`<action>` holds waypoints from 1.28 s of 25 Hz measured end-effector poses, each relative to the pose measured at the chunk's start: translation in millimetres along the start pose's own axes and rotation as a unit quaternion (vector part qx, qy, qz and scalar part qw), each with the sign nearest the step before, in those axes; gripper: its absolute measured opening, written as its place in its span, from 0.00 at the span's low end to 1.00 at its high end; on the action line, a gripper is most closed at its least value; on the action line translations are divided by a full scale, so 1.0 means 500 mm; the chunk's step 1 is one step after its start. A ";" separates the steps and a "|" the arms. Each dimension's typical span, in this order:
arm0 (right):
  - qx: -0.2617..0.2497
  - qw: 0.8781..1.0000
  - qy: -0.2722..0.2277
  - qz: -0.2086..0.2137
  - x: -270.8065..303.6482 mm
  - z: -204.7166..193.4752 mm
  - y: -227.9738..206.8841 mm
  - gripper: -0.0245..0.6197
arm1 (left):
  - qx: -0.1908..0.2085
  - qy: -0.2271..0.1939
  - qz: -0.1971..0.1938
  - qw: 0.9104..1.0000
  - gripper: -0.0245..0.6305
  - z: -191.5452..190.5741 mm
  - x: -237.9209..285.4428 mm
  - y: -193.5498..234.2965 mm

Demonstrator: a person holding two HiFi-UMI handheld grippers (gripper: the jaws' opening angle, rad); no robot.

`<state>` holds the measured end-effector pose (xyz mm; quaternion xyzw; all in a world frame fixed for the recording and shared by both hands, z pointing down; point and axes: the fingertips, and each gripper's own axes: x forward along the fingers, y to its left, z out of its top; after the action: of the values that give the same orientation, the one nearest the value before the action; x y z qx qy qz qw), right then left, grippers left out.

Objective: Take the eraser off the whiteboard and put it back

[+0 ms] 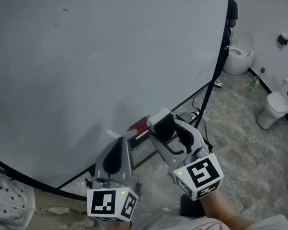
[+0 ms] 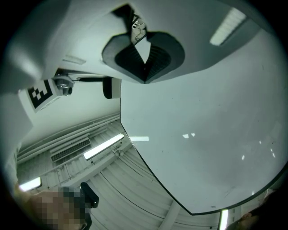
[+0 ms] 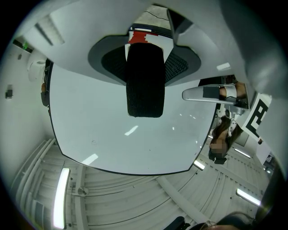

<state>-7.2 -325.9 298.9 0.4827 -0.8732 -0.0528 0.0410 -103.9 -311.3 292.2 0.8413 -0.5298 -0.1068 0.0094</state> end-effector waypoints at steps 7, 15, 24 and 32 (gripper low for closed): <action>-0.004 1.000 -0.004 -0.001 0.020 0.000 -0.015 0.40 | 0.002 -0.001 0.005 1.000 0.04 -0.009 -0.002 0.004; -0.022 0.999 -0.029 -0.010 0.094 0.067 -0.070 0.40 | 0.011 0.002 0.015 1.000 0.04 -0.008 -0.001 0.014; -0.022 0.999 -0.047 -0.014 0.192 0.172 -0.115 0.40 | -0.006 0.005 0.017 1.000 0.04 -0.011 0.000 0.028; -0.022 0.999 -0.039 -0.014 0.282 0.226 -0.128 0.41 | -0.011 0.012 0.020 1.000 0.04 -0.022 0.008 0.039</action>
<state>-41.9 -473.3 181.6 0.4914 -0.8659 -0.0917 0.0166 -117.6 -324.7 305.0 0.8314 -0.5455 -0.1024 0.0268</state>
